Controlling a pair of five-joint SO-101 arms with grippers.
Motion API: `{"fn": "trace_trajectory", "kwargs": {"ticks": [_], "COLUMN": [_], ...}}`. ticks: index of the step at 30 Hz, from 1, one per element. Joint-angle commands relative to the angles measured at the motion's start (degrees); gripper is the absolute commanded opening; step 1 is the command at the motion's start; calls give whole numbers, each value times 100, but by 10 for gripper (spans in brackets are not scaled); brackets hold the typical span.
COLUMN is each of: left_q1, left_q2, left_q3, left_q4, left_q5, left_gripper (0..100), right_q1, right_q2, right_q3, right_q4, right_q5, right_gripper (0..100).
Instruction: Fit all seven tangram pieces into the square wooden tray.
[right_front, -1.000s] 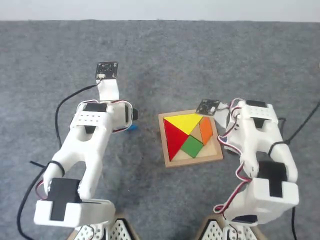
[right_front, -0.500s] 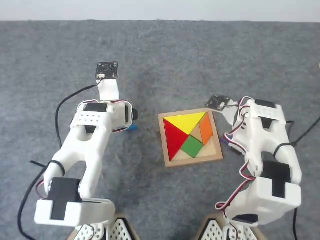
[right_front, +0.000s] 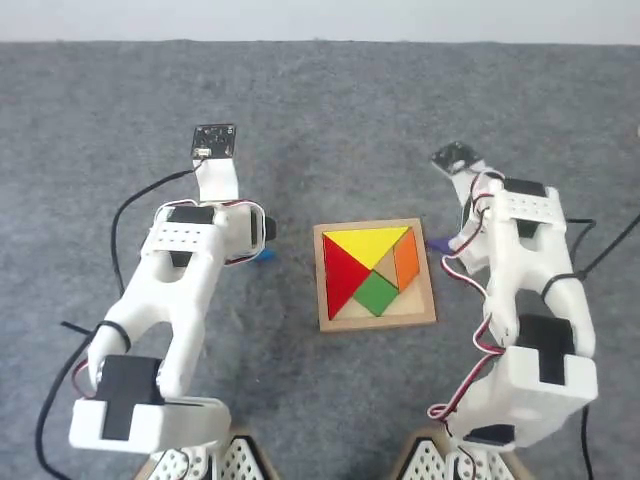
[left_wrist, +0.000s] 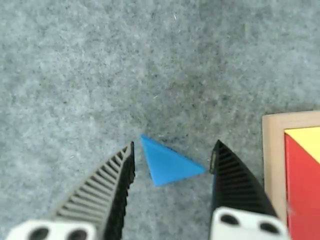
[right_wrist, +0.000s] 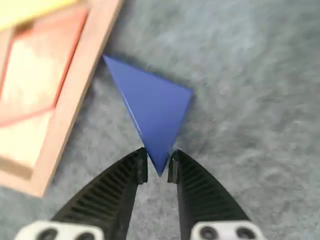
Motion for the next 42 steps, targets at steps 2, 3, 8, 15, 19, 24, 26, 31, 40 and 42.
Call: {"fn": "trace_trajectory", "kwargs": {"ticks": [2, 3, 8, 15, 19, 24, 26, 31, 40, 42], "left_q1": [-18, -18, -18, -9, -18, -9, 0, -18, 9, 0], "left_q2": [-334, -334, -360, -352, -343, -334, -334, -325, -325, -325], "left_q3": [-31, -31, -31, -40, -40, -40, -40, -40, -40, -40], "left_q4": [-114, -114, -114, -114, -114, -132, -132, -123, -132, -123], "left_q5": [-79, -79, -88, -88, -88, -88, -88, -88, -88, -88], "left_gripper": [235, 235, 235, 235, 235, 235, 235, 235, 235, 235], "right_q1": [-215, -251, -602, -769, -769, -769, -769, -769, -664, -664], "right_q2": [-40, -40, -40, -40, -31, -31, 13, 673, 1587, 1578], "right_q3": [-360, -360, -360, -413, -369, -387, -360, -615, -1538, -1565], "right_q4": [-13, 48, 646, 479, 207, 101, -127, -171, 145, 295], "right_q5": [-176, -141, 835, 1081, 1222, 1459, 1512, 2136, 1644, 1503], "right_gripper": [80, 80, 139, 276, 275, 275, 276, 275, 268, 210]}}
